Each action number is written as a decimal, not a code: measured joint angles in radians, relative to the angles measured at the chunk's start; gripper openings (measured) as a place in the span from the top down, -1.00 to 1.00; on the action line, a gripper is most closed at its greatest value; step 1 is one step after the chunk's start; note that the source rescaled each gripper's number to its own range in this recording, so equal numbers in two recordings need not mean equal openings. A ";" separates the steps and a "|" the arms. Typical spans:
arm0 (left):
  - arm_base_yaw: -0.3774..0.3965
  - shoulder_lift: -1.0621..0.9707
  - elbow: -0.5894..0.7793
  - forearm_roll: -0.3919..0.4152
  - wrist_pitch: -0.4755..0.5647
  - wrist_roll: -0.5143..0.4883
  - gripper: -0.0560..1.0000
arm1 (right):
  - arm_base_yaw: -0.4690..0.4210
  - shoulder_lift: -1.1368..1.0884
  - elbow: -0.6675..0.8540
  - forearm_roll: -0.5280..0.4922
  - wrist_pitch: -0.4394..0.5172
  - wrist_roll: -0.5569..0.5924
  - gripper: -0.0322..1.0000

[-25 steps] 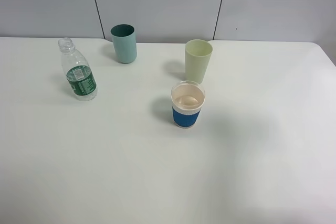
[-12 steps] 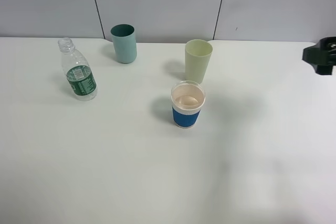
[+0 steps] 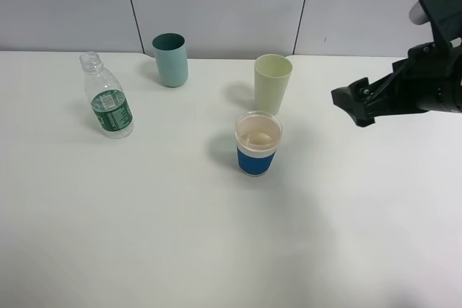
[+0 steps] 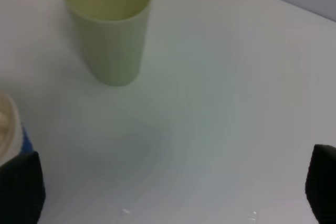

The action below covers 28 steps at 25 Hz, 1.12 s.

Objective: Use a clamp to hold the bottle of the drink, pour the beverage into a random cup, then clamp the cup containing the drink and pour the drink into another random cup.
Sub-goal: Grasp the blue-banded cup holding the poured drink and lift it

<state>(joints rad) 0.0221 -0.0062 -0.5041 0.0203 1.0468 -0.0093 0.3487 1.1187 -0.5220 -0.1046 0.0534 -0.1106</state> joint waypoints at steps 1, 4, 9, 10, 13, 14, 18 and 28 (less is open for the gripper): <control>0.000 0.000 0.000 0.000 0.000 0.000 -1.00 | 0.026 0.000 0.000 -0.003 -0.001 0.000 -1.00; 0.000 0.000 0.000 0.000 0.000 0.000 -1.00 | 0.099 0.000 0.000 -0.006 -0.002 -0.012 -1.00; 0.000 0.000 0.000 0.000 0.000 0.000 -1.00 | 0.206 0.000 0.000 -0.006 0.013 -0.037 -1.00; 0.000 0.000 0.000 0.000 0.000 0.000 -1.00 | 0.219 0.000 0.000 -0.004 0.022 -0.037 -1.00; 0.000 0.000 0.000 0.000 0.000 0.000 -1.00 | 0.253 0.002 0.000 0.028 0.042 -0.037 -1.00; 0.000 0.000 0.000 0.000 0.000 0.000 -1.00 | 0.258 0.006 0.000 0.041 0.051 -0.037 -1.00; 0.000 0.000 0.000 0.000 0.000 0.000 -1.00 | 0.262 0.009 0.000 0.075 0.091 -0.037 -1.00; 0.000 0.000 0.000 0.000 0.000 0.000 -1.00 | 0.262 0.097 0.035 0.074 0.071 -0.034 -1.00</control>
<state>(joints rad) 0.0221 -0.0062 -0.5041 0.0203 1.0468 -0.0093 0.6107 1.2154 -0.4873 -0.0308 0.1249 -0.1449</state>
